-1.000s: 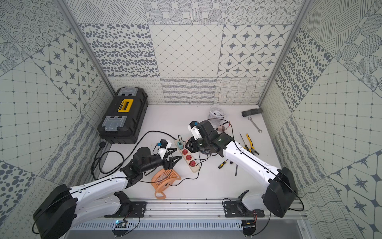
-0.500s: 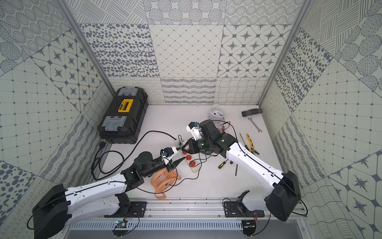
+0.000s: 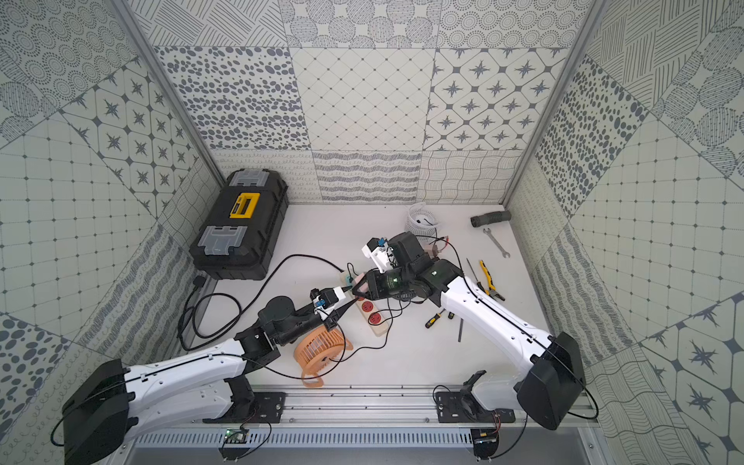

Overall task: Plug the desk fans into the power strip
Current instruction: Adjust the plug.

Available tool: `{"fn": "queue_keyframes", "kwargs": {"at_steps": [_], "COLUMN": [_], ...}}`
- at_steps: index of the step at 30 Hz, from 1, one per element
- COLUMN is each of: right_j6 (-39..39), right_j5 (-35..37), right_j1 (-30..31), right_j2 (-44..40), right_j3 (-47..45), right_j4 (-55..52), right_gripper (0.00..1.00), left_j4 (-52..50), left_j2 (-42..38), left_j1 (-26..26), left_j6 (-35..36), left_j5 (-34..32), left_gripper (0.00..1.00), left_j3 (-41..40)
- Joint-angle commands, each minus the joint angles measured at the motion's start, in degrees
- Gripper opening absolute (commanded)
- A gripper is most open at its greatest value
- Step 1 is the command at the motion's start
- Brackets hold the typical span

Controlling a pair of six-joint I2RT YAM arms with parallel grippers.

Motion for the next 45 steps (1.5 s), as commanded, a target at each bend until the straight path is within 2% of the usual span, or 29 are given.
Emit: {"fn": "queue_keyframes", "kwargs": {"at_steps": [1,12,21,28,31,39,43,45], "right_j6": [0.47,1.26,4.22,8.47,9.89,11.01,10.65,10.02], "right_j5": [-1.88,-4.18,-1.14,0.19,0.37,-2.97,-2.24,-0.61], "right_j1": [-0.24,-0.24,-1.15,-3.39,-3.84,-3.83,-3.92,-3.92], "right_j2": [0.84,1.28,-1.14,-4.67,-5.81,-5.27,-6.11,-6.96], "right_j3": [0.48,-0.41,-2.17,-5.83,-7.3,-8.75,-9.29,-9.65], "right_j4": [2.52,3.1,6.25,12.3,14.9,17.31,17.47,17.37], "right_gripper": [0.25,0.29,0.62,0.67,0.64,0.43,0.29,0.24], "left_j4": [3.66,5.29,5.76,5.64,5.3,5.04,4.81,4.4], "left_j2": [0.34,1.32,2.07,2.43,2.59,2.96,3.14,3.09], "left_j1": [-0.3,-0.32,-0.3,-0.34,-0.33,-0.28,-0.28,-0.28], "left_j6": [1.95,1.27,-0.01,-0.41,-0.45,-1.39,-2.12,-3.6], "left_j5": [-1.15,-2.73,-4.34,-4.24,-4.29,-4.19,-4.83,-6.39], "left_gripper": [0.34,0.21,0.14,0.13,0.13,0.13,0.13,0.17], "left_j3": [0.85,0.84,0.28,0.07,0.07,0.28,0.34,0.19]}}
